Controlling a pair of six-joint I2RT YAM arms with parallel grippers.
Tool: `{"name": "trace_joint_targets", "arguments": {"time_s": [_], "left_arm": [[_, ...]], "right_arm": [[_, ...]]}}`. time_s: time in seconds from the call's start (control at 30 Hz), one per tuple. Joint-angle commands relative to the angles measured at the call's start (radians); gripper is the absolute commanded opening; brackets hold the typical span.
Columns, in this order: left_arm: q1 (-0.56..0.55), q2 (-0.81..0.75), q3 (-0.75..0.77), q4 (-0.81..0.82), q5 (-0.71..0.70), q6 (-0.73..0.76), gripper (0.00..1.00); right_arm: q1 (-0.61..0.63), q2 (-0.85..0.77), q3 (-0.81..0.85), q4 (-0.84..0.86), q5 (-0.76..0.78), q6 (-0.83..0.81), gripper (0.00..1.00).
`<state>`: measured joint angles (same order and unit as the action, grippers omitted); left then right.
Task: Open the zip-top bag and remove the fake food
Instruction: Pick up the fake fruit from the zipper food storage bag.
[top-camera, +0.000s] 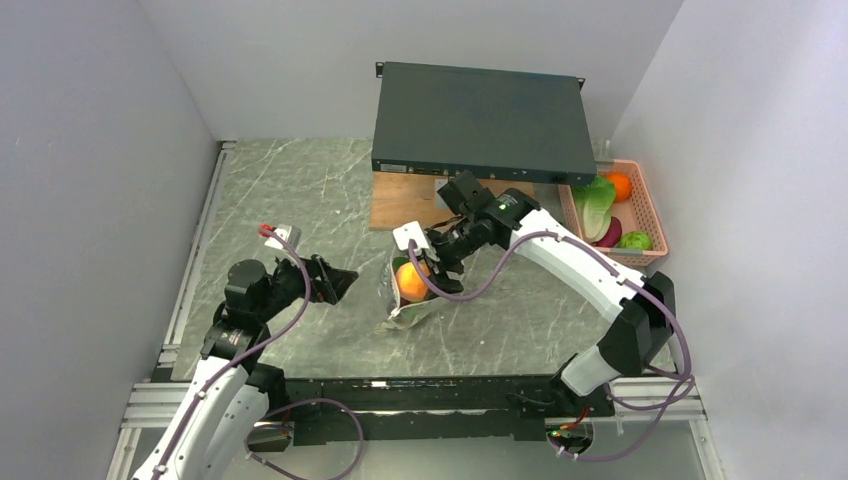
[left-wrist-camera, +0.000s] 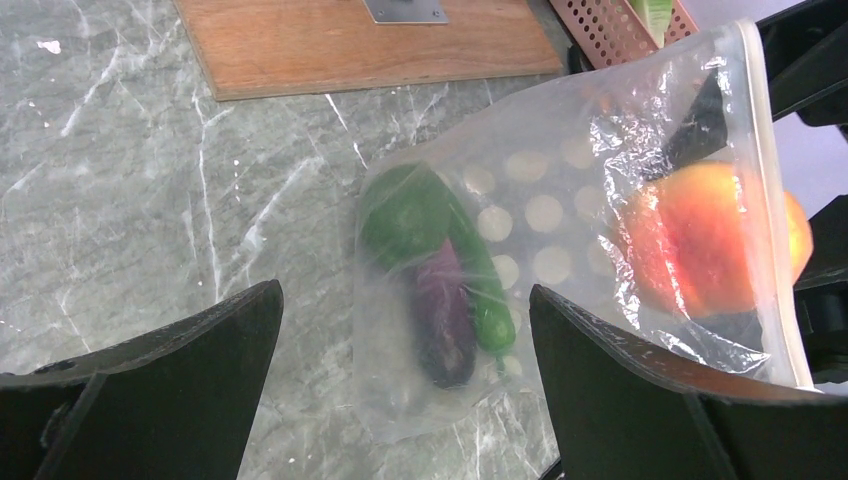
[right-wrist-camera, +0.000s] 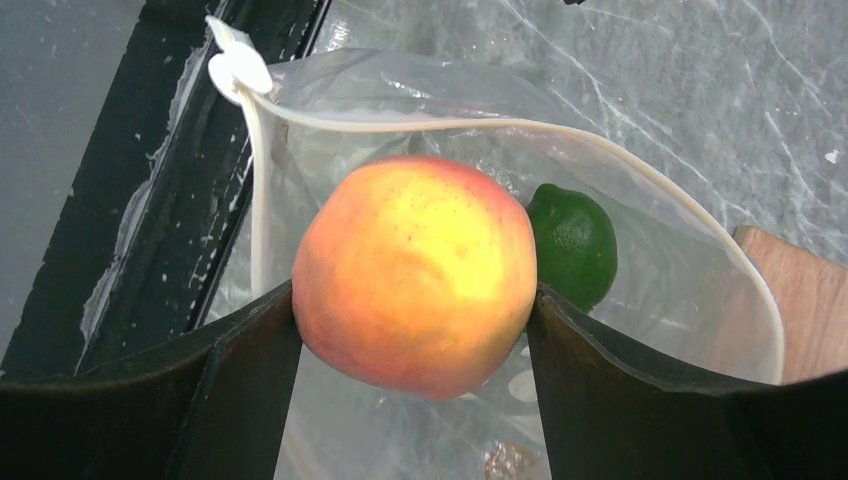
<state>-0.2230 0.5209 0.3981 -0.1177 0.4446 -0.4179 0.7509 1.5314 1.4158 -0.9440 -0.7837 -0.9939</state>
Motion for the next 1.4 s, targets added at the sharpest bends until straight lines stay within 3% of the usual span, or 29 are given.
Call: {"name": "trace_joint_targets", "arguments": {"time_s": [0.0, 0.67, 1.07, 1.37], "left_arm": [[0.005, -0.007, 0.031, 0.035, -0.015, -0.030, 0.98], [0.005, 0.065, 0.062, 0.080, 0.006, -0.026, 0.98], [0.005, 0.085, 0.051, 0.110, 0.000, -0.038, 0.98], [0.005, 0.109, 0.062, 0.110, -0.009, -0.036, 0.98]], "right_arm": [[-0.019, -0.013, 0.082, -0.182, -0.005, -0.157, 0.24], [-0.111, -0.166, 0.091, -0.215, -0.012, -0.109, 0.20], [-0.365, -0.247, 0.021, -0.112, -0.148, 0.061, 0.19], [-0.577, -0.321, -0.148, 0.013, -0.244, 0.226, 0.19]]}}
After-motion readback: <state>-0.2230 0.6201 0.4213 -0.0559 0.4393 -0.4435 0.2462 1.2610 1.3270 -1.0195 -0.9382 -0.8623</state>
